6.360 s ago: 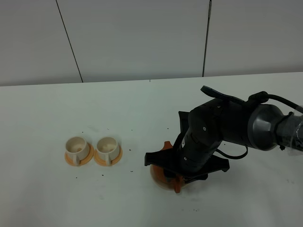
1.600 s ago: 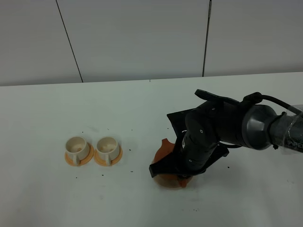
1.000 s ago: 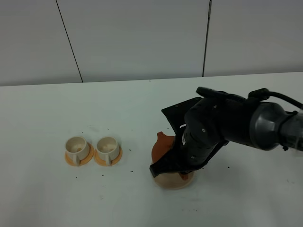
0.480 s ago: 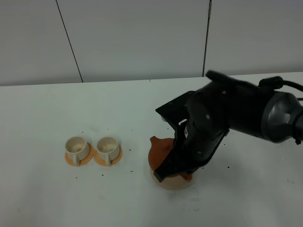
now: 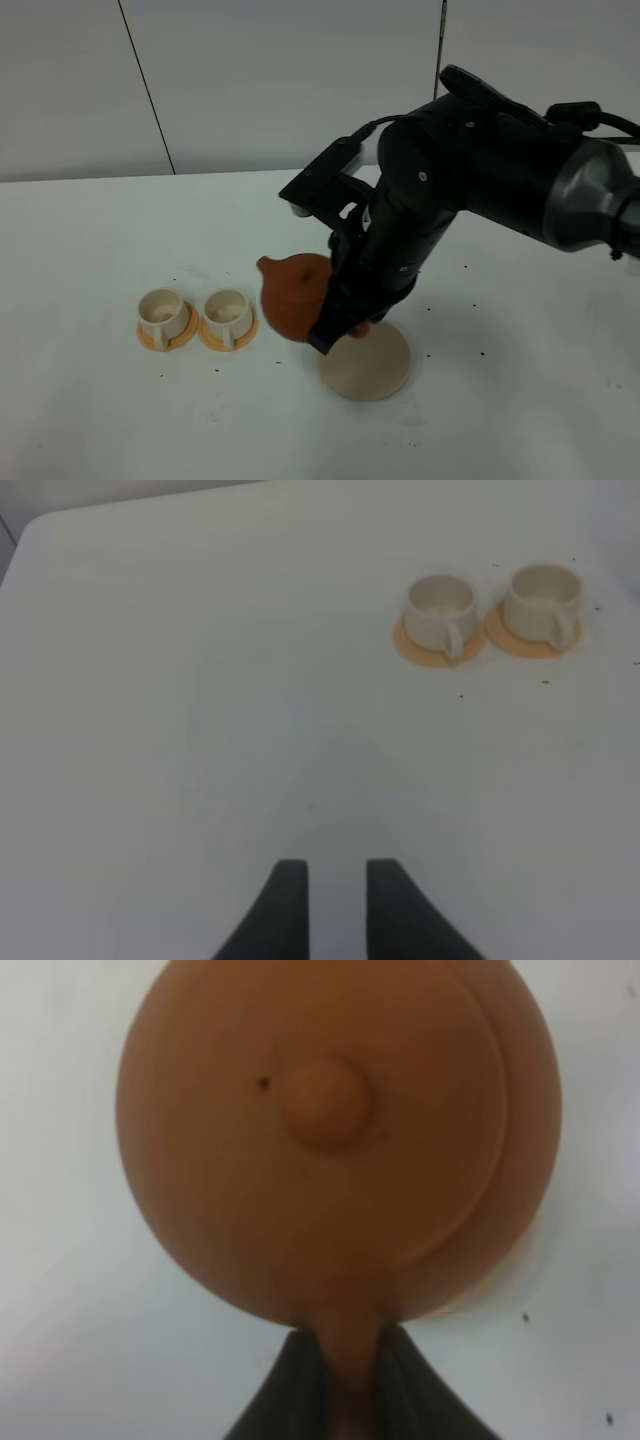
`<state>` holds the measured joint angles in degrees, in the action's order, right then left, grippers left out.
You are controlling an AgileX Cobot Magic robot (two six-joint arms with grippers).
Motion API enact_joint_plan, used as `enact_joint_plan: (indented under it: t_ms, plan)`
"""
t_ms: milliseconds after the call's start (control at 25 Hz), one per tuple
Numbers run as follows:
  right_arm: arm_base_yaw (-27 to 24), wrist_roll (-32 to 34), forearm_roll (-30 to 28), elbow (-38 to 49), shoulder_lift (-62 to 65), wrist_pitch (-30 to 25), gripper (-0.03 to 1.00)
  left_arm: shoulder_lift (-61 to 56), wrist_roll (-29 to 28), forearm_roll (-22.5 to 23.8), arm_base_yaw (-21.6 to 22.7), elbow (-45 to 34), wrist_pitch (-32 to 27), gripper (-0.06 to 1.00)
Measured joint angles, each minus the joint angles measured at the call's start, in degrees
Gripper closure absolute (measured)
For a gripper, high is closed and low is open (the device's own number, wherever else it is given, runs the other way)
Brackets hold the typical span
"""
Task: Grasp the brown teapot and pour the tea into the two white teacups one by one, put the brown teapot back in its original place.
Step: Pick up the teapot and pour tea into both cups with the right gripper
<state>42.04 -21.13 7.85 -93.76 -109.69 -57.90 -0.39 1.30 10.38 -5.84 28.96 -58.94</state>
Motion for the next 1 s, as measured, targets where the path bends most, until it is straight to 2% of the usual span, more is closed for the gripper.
enact_joint_plan:
  t_ms: [240,520,720,1000]
  plan:
    - [0.0,-5.5,3.9,-8.4,-6.7,-3.8,0.87,0.0,0.0,0.0,0.0,0.0,0.0,0.73]
    - [0.0,-6.2,4.0,-24.7,-16.1,-11.7,0.87,0.0,0.0,0.0,0.0,0.0,0.0,0.73]
    - [0.0,-6.3,3.8,-32.9,-21.5,-12.3,0.87,0.0,0.0,0.0,0.0,0.0,0.0,0.73]
    - [1.3,-6.5,2.0,-37.5,-24.9,-12.8,0.87,0.0,0.0,0.0,0.0,0.0,0.0,0.73]
